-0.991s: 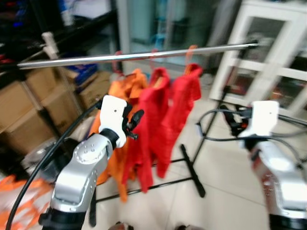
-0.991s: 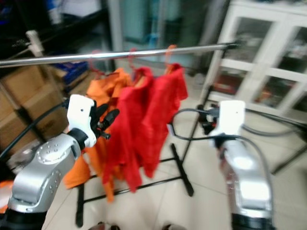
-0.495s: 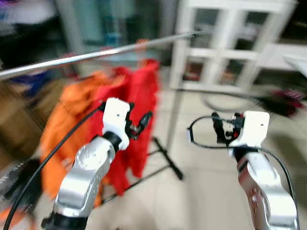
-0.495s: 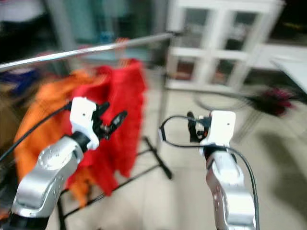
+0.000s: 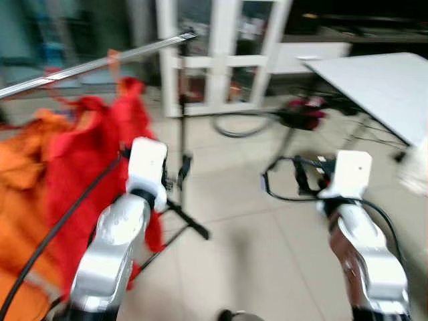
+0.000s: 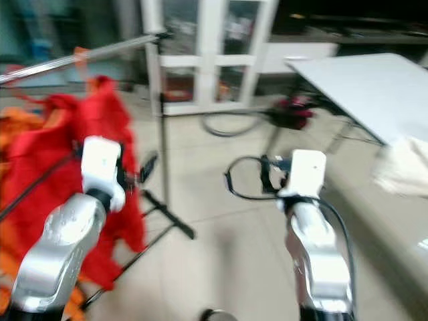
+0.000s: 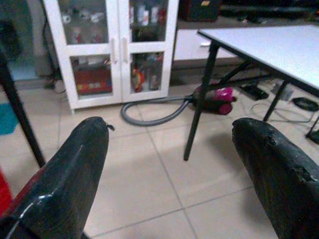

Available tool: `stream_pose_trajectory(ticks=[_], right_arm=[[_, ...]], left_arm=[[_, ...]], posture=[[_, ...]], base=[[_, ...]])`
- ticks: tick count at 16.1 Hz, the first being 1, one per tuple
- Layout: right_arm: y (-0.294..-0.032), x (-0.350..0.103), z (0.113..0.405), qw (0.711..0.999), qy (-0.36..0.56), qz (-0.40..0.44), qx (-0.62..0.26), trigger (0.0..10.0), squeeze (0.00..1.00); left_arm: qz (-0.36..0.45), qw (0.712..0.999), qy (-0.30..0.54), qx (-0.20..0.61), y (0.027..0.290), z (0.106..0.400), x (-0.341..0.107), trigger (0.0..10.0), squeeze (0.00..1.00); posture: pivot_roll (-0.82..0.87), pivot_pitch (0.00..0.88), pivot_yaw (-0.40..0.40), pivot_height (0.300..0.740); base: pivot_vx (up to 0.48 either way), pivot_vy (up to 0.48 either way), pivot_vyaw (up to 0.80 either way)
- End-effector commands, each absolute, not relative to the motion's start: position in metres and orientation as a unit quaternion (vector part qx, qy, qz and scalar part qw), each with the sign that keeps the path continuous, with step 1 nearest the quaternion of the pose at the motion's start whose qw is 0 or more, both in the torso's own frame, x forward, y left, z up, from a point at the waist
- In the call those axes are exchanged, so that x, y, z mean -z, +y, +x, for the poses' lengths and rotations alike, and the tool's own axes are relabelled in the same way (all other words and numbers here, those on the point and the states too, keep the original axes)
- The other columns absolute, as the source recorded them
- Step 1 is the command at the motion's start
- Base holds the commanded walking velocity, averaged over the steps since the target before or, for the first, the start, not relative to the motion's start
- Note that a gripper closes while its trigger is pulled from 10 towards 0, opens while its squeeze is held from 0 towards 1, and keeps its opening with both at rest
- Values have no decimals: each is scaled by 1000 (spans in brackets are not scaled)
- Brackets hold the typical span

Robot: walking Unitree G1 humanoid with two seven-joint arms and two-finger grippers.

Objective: Hang hanger

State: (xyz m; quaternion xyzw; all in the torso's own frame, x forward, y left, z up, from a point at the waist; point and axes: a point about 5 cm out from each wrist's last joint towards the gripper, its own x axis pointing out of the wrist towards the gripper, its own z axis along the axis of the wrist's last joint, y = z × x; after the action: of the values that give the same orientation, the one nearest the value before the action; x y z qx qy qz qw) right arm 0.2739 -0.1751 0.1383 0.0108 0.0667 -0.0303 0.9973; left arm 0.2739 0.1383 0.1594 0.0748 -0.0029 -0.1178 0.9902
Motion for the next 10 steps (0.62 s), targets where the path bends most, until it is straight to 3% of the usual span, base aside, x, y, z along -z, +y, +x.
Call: stream_pose_trajectory(ticks=[1, 2, 4, 6, 8, 10], right_arm=[[-174, -138, 275, 997, 67, 4, 31, 10000, 0], [-177, -130, 272, 995, 87, -22, 48, 10000, 0], [-179, -124, 273, 992, 106, -46, 45, 10000, 0], [-181, -123, 275, 991, 111, -58, 46, 10000, 0], [-180, -117, 264, 988, 137, -22, 67, 10000, 0], [-177, -124, 260, 991, 118, -24, 50, 10000, 0]], left_arm=[[83, 992, 0, 98, 144, 276, -158, 10000, 0], [66, 994, 18, 89, 148, 274, -153, 10000, 0], [56, 990, 14, 129, 130, 279, -158, 10000, 0], [78, 989, 10, 127, 131, 277, -156, 10000, 0], [49, 993, 37, 98, 144, 268, -150, 10000, 0], [11, 989, 45, 138, 134, 273, -150, 10000, 0]], posture=[[63, 0, -87, 740], [71, 0, -88, 740], [100, 0, -109, 740], [109, 0, -111, 740], [91, 0, -85, 740], [31, 0, -46, 740]], base=[[0, 0, -800], [0, 0, -800], [0, 0, -800], [0, 0, -800], [0, 0, -728], [0, 0, -741]])
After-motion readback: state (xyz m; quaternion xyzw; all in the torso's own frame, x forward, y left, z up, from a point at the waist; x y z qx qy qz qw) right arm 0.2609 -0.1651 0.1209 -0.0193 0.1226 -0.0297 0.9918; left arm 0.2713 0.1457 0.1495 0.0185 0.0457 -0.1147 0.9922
